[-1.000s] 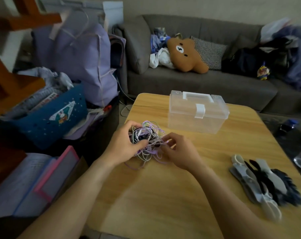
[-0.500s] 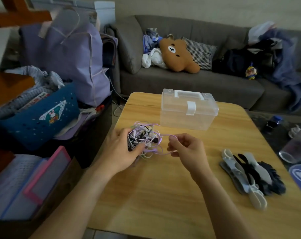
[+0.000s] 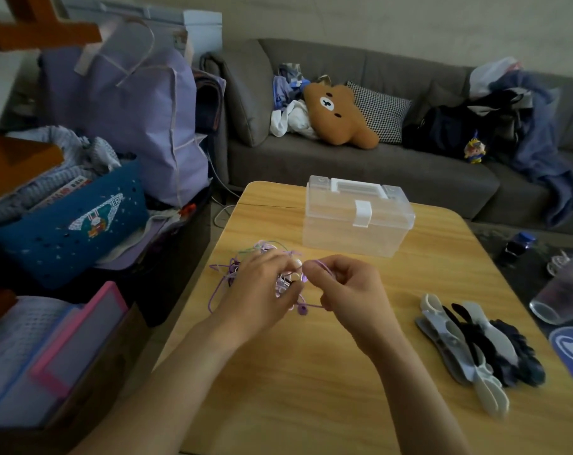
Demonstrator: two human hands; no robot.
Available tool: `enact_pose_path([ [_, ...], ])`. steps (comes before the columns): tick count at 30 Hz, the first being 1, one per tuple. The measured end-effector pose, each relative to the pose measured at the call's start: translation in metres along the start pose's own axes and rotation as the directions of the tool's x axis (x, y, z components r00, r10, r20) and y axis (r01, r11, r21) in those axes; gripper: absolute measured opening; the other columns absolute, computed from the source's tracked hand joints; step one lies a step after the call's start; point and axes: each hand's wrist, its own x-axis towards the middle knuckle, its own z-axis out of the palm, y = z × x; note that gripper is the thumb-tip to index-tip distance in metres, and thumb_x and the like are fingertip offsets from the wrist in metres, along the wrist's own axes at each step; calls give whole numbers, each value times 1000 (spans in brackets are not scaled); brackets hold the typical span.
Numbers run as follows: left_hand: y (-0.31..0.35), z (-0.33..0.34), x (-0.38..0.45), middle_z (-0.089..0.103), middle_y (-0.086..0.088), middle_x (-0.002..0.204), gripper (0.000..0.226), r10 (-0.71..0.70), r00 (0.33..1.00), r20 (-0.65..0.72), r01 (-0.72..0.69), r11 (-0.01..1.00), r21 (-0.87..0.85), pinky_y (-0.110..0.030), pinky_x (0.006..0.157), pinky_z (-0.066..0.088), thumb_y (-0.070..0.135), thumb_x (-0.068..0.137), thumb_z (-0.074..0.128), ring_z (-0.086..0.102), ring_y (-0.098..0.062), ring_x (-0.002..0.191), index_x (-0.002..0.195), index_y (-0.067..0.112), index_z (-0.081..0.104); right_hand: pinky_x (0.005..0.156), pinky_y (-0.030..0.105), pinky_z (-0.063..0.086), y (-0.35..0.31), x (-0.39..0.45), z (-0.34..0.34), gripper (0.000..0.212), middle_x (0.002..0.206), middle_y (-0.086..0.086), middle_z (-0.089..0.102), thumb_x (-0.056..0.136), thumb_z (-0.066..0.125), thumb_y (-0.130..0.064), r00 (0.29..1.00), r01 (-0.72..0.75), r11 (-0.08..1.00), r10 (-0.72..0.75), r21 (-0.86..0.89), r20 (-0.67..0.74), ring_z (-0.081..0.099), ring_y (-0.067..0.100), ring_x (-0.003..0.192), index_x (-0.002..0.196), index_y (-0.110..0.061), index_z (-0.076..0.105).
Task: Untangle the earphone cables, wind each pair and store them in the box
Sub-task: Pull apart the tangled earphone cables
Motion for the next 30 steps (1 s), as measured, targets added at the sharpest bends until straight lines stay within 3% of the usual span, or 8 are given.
enact_pose_path([
  [4,-13,5,7,62,14,93,14,10,1000,-22,-9,999,51,-50,98,42,33,87,55,54,-4,92,88,26,68,50,26,37,-4,6,-16,27,50,-1,36,87,73,-32,997,-66,998,66,17,-35,36,15,49,75,-8,75],
  [7,-19,2,6,61,12,96,9,-3,996,-89,11,996,89,-52,102,39,19,87,66,49,-2,96,91,26,69,47,26,32,-7,7,-33,31,50,-4,32,86,72,-38,986,-145,989,143,27,84,31,12,45,76,-8,74],
  [11,-25,-5,8,60,10,95,15,-42,981,-191,67,989,129,-52,100,40,9,83,73,49,-3,95,86,24,69,47,19,34,-5,7,-47,35,51,-7,46,77,82,-35,962,-95,949,165,-301,216,39,9,49,66,-13,57],
  [16,-29,-2,10,61,9,95,14,-51,969,-240,86,987,137,-49,99,41,10,84,73,57,-10,93,87,23,70,52,24,48,6,7,-42,46,52,2,54,83,79,-17,974,-195,974,205,-112,93,61,17,54,64,-16,38],
  [20,-29,-1,11,61,7,94,12,-33,964,-263,61,993,101,-50,90,48,11,85,72,61,-20,91,88,23,71,47,22,39,2,0,-44,46,38,5,46,84,77,-36,981,-189,954,194,-231,-3,42,10,31,61,-13,44],
  [24,-29,-4,12,60,9,93,13,-15,954,-299,56,990,129,-52,88,49,10,83,75,60,-17,90,87,22,71,57,30,41,4,1,-53,50,44,-4,48,75,85,-28,993,-120,971,115,-207,-38,49,10,41,59,-16,40],
  [27,-29,-3,10,60,9,94,17,4,962,-273,34,990,133,-51,86,50,6,81,76,61,-17,90,88,21,72,58,23,53,7,1,-49,44,54,-5,59,81,80,-11,988,-138,988,142,71,-65,67,5,60,63,-15,40],
  [30,-28,-3,10,61,6,97,18,1,976,-216,5,1000,24,-31,88,52,-1,83,73,62,-8,92,89,17,73,59,36,62,2,1,-43,32,49,2,51,95,64,-20,961,-240,809,275,536,16,73,24,65,69,-9,50],
])
